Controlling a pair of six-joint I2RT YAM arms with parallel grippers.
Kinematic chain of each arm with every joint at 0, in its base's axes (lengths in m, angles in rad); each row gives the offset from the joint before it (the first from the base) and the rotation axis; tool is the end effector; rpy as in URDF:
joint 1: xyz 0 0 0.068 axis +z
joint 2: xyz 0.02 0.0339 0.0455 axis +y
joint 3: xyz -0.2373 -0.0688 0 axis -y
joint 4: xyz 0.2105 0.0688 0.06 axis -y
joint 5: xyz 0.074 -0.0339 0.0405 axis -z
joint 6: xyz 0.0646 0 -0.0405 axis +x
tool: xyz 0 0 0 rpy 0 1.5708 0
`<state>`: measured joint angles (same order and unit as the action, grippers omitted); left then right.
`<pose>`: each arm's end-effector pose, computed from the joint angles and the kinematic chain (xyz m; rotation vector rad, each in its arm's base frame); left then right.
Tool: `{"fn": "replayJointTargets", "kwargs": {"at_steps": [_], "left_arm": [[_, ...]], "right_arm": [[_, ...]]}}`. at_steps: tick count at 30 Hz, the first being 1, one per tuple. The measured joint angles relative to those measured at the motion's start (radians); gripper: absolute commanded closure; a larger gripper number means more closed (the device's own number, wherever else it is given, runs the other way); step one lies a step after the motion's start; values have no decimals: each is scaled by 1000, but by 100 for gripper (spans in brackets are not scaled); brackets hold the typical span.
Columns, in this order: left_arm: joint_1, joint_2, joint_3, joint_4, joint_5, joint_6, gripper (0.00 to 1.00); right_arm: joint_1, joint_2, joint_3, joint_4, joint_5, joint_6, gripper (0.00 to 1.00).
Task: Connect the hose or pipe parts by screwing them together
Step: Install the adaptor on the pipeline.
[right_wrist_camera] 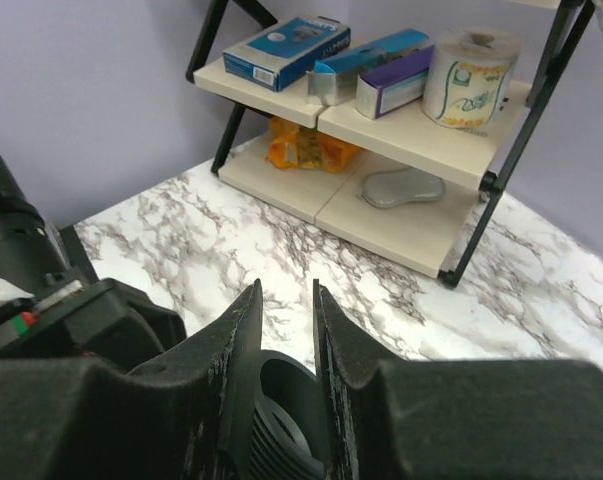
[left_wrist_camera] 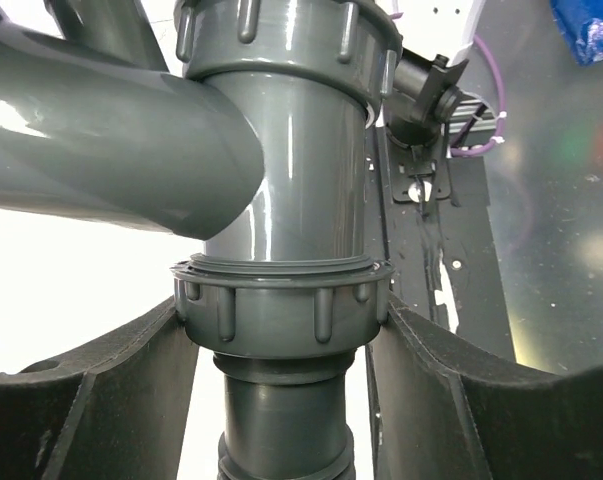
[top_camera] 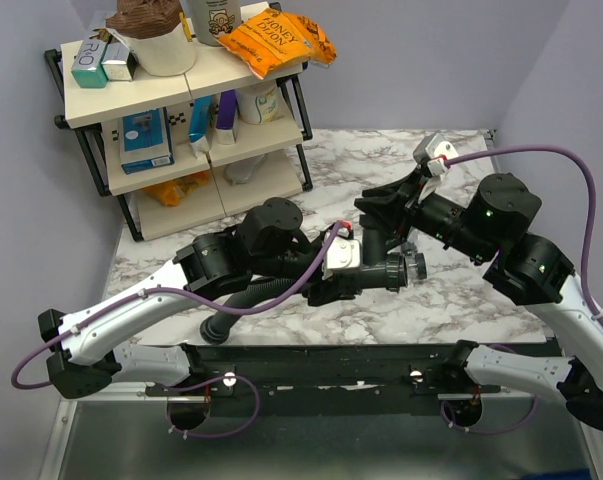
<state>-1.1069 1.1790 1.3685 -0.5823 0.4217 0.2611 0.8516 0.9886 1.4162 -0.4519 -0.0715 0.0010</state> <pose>0.0872 -0.2333 0.3805 1.5109 1.3929 -0.9548 0.1247 0.1494 0.4502 -0.7293 1.4714 0.7158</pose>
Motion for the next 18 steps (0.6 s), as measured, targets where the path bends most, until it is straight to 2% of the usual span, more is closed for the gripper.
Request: {"fn": "replayJointTargets", "kwargs": {"at_steps": [13, 16, 17, 18], "left_arm": [[25, -21, 13, -34, 37, -19, 100], [35, -21, 13, -44, 43, -19, 100], [39, -21, 13, -47, 43, -19, 100], [40, -22, 13, -47, 43, -18, 100]], "right_arm": [[-62, 14, -38, -10, -5, -21, 66], [-71, 13, -57, -3, -4, -21, 57], [-75, 12, -60, -3, -3, -22, 47], [-78, 11, -61, -3, -1, -23, 41]]}}
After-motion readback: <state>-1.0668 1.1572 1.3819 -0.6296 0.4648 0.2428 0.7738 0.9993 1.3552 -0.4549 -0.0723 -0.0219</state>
